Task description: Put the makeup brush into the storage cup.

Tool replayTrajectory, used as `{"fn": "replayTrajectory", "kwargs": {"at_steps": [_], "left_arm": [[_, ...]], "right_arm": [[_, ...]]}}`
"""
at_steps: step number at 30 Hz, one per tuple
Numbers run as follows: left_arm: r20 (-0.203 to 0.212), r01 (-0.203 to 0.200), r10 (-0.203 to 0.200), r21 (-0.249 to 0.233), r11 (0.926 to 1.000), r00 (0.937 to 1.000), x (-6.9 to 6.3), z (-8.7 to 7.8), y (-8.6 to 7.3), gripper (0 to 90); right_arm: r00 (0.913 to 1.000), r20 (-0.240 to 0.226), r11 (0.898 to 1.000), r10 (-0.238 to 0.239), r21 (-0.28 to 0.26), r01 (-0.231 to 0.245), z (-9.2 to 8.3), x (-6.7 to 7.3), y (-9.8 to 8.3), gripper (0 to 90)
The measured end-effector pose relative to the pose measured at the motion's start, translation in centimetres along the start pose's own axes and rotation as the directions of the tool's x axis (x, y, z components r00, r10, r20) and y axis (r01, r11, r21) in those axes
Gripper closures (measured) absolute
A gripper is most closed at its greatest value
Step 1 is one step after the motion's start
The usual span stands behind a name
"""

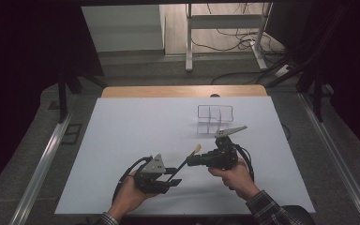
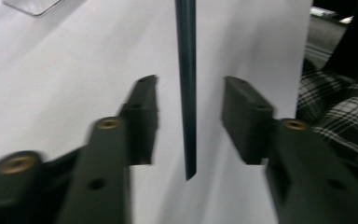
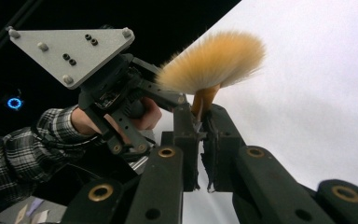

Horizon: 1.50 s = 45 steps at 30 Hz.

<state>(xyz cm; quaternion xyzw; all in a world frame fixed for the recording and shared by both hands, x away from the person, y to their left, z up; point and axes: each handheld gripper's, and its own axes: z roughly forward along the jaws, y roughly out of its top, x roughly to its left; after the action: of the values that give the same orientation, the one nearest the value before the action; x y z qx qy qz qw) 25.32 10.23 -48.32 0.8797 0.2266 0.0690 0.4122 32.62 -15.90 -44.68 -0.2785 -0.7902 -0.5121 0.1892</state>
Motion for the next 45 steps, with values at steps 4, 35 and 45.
{"fn": "replayTrajectory", "kwargs": {"at_steps": [4,35,45], "left_arm": [[-0.032,0.026,-0.026,0.012,0.9996,0.9992,0.3,0.0,-0.1,30.5],[-0.136,0.112,-0.104,0.051,0.9924,0.9853,1.4,-2.3,-2.0,0.0],[-0.169,0.134,-0.123,0.057,0.9893,0.9779,1.8,-3.6,-3.2,0.0]], "right_arm": [[0.9992,0.031,1.0,-0.025,-0.001,0.025,-0.2,-0.1,0.0,84.6],[0.9745,0.195,0.994,-0.11,-0.005,0.113,-1.9,0.1,0.1,84.6],[0.9602,0.247,0.99,-0.131,-0.014,0.139,-2.9,0.1,0.3,84.5]]}}
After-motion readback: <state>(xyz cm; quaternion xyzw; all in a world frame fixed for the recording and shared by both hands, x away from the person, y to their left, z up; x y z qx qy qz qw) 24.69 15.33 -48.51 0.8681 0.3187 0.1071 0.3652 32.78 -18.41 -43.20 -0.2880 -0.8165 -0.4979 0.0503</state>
